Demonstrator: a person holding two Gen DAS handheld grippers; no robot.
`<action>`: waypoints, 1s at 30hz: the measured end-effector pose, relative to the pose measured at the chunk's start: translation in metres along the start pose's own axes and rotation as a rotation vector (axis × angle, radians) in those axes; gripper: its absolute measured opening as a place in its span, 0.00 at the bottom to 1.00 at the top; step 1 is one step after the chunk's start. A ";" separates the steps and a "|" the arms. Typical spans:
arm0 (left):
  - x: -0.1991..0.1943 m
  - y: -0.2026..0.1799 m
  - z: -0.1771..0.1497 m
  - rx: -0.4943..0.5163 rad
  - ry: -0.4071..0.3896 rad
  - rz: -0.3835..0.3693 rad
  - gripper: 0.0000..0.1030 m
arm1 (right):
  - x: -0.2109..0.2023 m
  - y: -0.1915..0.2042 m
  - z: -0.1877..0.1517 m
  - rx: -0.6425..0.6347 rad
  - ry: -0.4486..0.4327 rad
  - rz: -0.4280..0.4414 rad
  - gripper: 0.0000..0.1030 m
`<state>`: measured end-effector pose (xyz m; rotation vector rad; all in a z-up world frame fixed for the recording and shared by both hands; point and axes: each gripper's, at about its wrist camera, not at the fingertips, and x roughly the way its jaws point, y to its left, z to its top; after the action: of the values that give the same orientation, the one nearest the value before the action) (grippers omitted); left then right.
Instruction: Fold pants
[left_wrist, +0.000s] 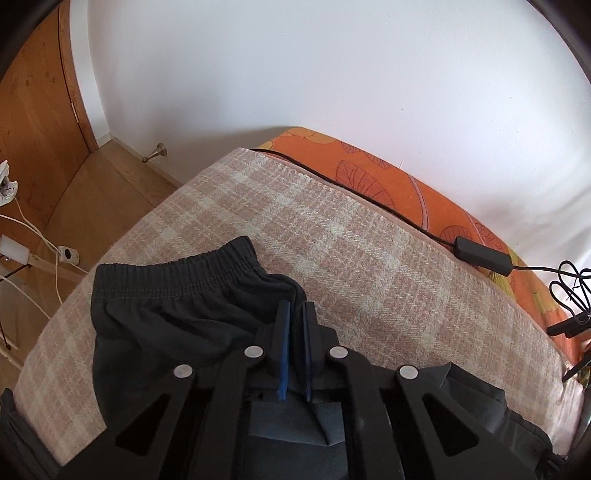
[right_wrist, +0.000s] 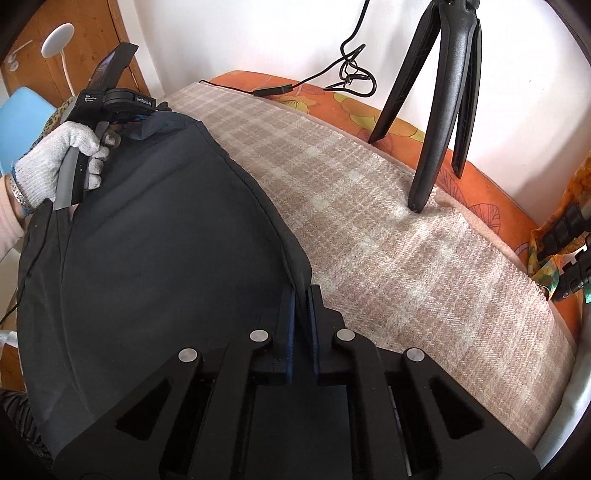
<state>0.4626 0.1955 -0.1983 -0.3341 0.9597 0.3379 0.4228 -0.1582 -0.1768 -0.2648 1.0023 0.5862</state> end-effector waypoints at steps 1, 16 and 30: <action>-0.002 0.001 0.000 -0.001 -0.008 -0.001 0.02 | -0.005 0.001 -0.001 0.001 -0.012 0.004 0.06; -0.082 0.074 0.013 -0.074 -0.139 -0.090 0.01 | -0.100 0.056 -0.017 -0.065 -0.122 0.024 0.05; -0.157 0.161 -0.048 -0.116 -0.181 -0.155 0.01 | -0.153 0.169 -0.079 -0.171 -0.068 0.064 0.05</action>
<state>0.2765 0.2993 -0.1126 -0.4731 0.7333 0.2779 0.2081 -0.1093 -0.0787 -0.3628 0.8987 0.7366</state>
